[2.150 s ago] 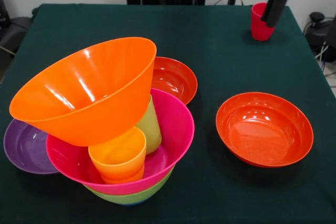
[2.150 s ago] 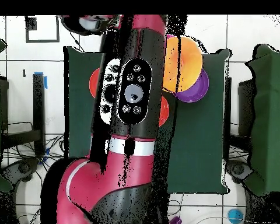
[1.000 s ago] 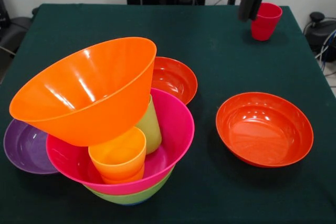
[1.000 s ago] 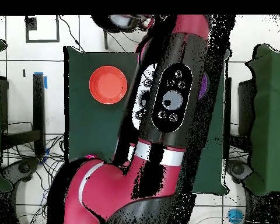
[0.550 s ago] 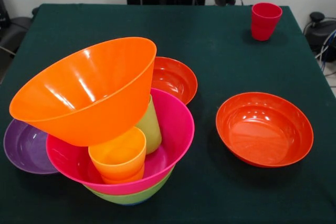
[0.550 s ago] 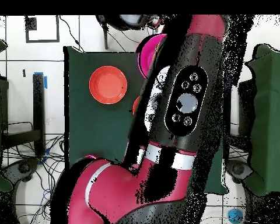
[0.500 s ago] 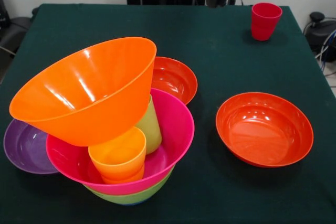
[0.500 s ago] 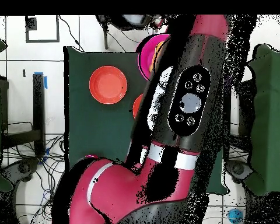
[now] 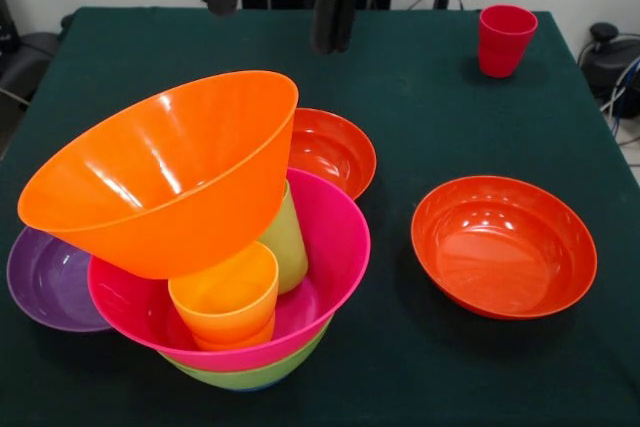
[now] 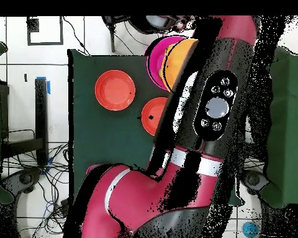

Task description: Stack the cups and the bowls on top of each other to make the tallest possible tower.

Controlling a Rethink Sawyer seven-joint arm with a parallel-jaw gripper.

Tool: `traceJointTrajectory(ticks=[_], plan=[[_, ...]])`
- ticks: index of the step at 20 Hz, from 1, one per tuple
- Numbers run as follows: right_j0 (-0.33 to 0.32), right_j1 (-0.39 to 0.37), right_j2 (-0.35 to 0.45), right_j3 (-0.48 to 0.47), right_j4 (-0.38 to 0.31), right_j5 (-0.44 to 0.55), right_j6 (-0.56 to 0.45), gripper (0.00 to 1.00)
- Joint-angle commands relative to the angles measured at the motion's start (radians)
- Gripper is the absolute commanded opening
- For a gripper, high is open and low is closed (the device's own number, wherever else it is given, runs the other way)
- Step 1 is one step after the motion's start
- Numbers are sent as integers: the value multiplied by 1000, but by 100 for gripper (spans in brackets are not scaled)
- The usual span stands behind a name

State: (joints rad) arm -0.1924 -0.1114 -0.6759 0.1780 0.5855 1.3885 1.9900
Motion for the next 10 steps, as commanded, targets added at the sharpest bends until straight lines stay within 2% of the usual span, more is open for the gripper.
traceJointTrajectory(ticks=[1,10], plan=[[-22,71,71,-24,-8,8,-353,100],[-43,112,-2,-87,70,22,-346,100]])
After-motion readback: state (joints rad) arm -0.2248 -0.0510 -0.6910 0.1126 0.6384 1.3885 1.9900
